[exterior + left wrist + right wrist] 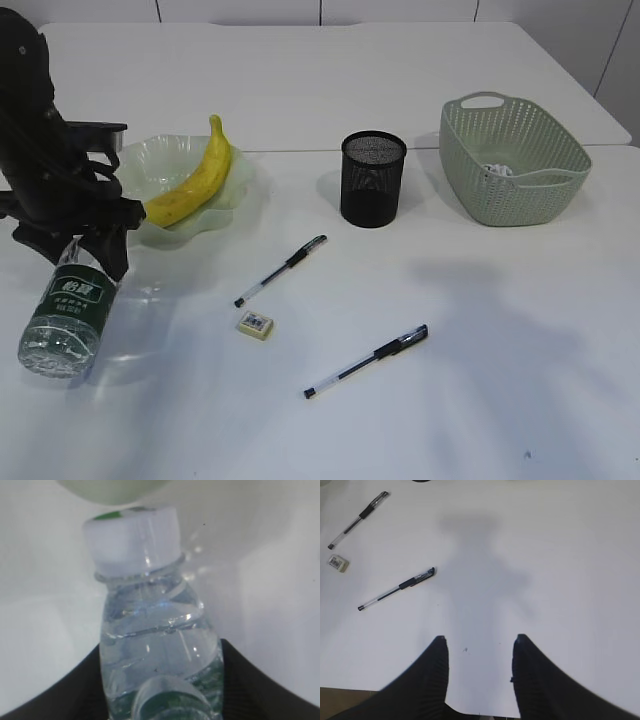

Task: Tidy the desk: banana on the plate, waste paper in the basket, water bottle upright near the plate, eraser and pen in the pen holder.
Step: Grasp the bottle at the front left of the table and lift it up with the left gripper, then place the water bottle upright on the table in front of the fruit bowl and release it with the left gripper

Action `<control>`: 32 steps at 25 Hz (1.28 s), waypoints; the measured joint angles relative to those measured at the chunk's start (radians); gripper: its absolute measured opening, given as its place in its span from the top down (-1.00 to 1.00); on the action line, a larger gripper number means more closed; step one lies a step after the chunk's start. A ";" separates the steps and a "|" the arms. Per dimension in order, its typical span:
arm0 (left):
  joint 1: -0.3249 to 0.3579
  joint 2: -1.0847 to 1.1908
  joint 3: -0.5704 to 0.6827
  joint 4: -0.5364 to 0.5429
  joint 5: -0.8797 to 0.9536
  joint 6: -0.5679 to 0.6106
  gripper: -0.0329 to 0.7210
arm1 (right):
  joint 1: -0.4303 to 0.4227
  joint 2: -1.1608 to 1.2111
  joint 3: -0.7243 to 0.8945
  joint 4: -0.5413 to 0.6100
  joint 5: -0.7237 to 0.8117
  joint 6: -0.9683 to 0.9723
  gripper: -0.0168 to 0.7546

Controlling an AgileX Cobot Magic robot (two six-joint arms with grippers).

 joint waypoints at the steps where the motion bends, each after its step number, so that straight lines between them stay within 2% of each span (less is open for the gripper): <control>1: 0.000 0.000 0.000 0.000 0.007 -0.002 -0.13 | 0.000 -0.002 0.000 0.000 0.000 0.000 0.14; 17: 0.000 -0.135 0.018 -0.009 0.039 -0.028 -0.11 | 0.000 -0.002 0.000 0.000 0.000 0.000 0.14; 27: 0.000 -0.333 0.271 -0.009 -0.138 -0.030 -0.10 | 0.000 -0.002 0.000 0.000 0.000 0.000 0.14; 32: 0.000 -0.415 0.351 0.009 -0.258 -0.030 -0.10 | 0.000 -0.002 0.000 0.000 0.000 0.000 0.14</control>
